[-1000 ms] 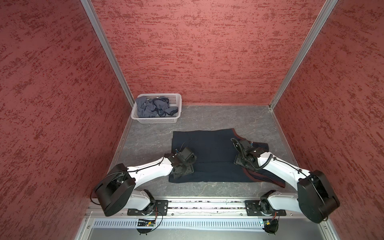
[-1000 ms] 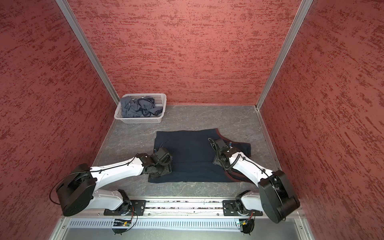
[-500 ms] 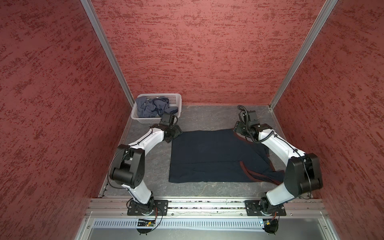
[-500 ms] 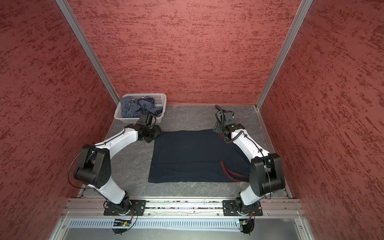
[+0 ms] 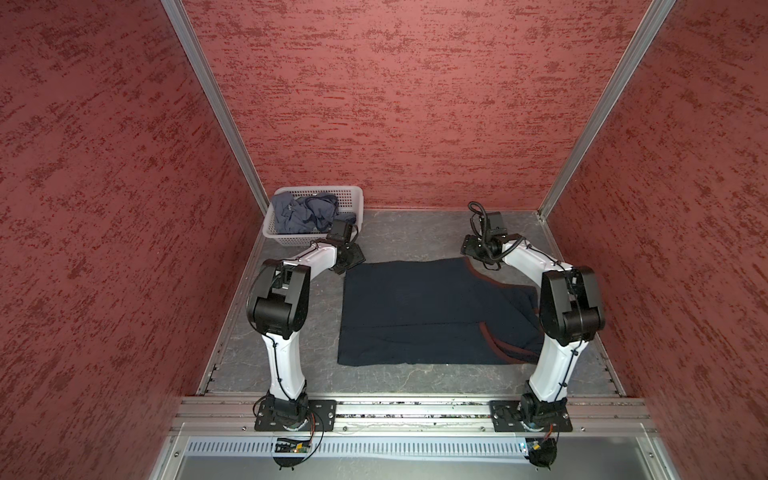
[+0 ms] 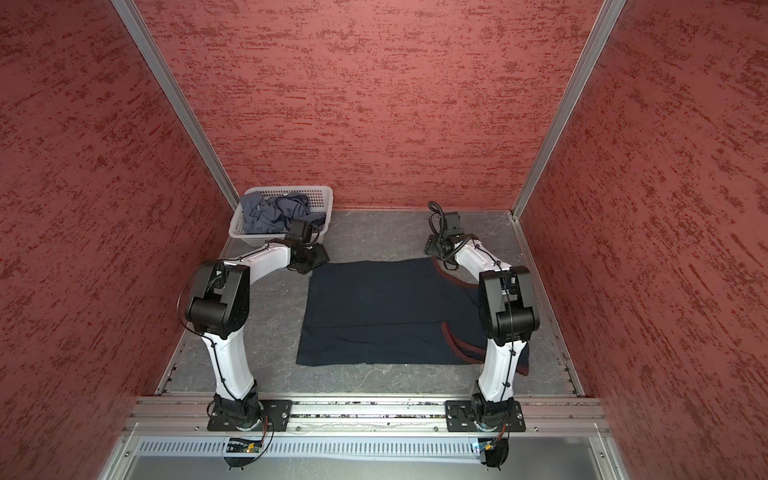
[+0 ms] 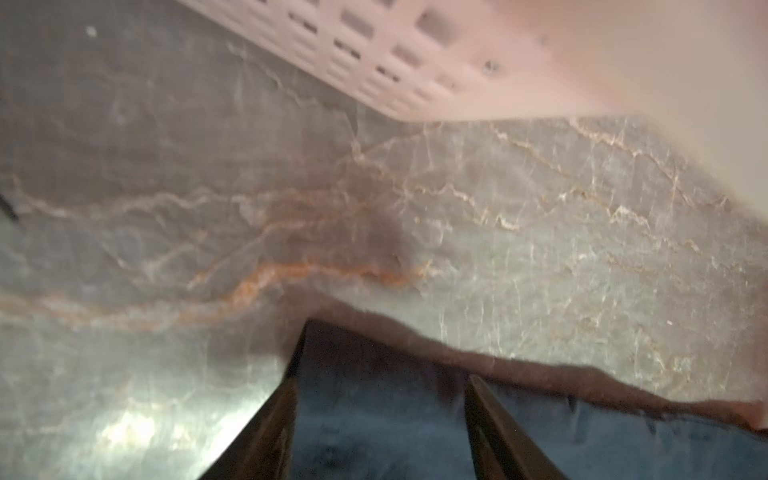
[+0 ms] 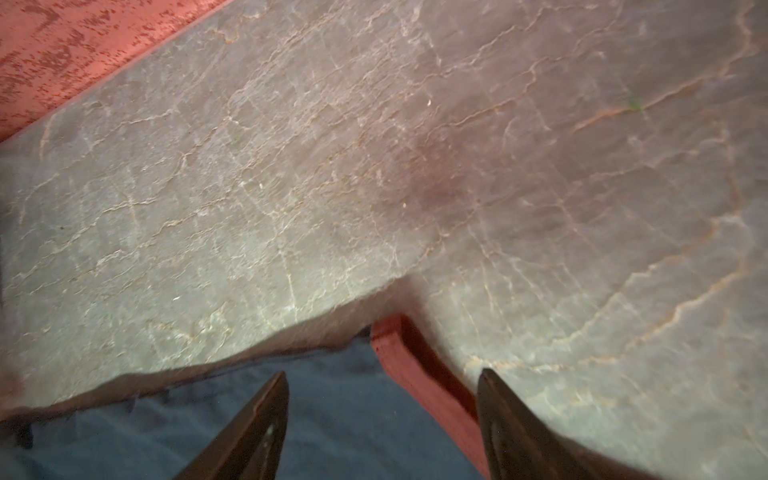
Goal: Fold and stack the tank tops
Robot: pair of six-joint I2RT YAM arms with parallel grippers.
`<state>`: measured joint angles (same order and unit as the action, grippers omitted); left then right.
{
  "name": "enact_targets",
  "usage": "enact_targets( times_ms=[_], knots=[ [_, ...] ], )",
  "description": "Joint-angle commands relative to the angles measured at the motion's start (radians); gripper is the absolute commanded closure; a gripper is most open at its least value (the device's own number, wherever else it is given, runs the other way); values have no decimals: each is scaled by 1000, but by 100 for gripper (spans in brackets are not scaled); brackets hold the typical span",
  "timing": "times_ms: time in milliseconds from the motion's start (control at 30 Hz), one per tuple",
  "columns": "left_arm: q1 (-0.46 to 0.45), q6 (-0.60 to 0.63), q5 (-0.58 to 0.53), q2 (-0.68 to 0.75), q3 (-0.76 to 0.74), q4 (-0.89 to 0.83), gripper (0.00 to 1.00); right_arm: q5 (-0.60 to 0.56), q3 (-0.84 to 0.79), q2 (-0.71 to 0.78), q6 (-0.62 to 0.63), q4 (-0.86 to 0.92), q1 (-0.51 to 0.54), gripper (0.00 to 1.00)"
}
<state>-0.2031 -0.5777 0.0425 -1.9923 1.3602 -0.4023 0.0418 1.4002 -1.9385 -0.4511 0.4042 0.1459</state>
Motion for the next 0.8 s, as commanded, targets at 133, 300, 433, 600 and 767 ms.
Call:
enact_targets(
  times_ms=[133,300,433,600,767],
  knots=[
    [26,26,-5,-83,38,12,44,23,79,-88,22,-8,-11,30],
    [24,24,2,-92,43,7,50,72,85,-123,17,-7,-10,37],
    [11,22,-1,-94,35,7,53,73,62,-122,13,-18,-8,42],
    [-12,9,-47,-43,-30,19,50,69,35,-104,6,-22,-8,43],
    [-24,-6,-75,29,-120,78,46,77,2,-85,3,-43,-9,41]
  ],
)
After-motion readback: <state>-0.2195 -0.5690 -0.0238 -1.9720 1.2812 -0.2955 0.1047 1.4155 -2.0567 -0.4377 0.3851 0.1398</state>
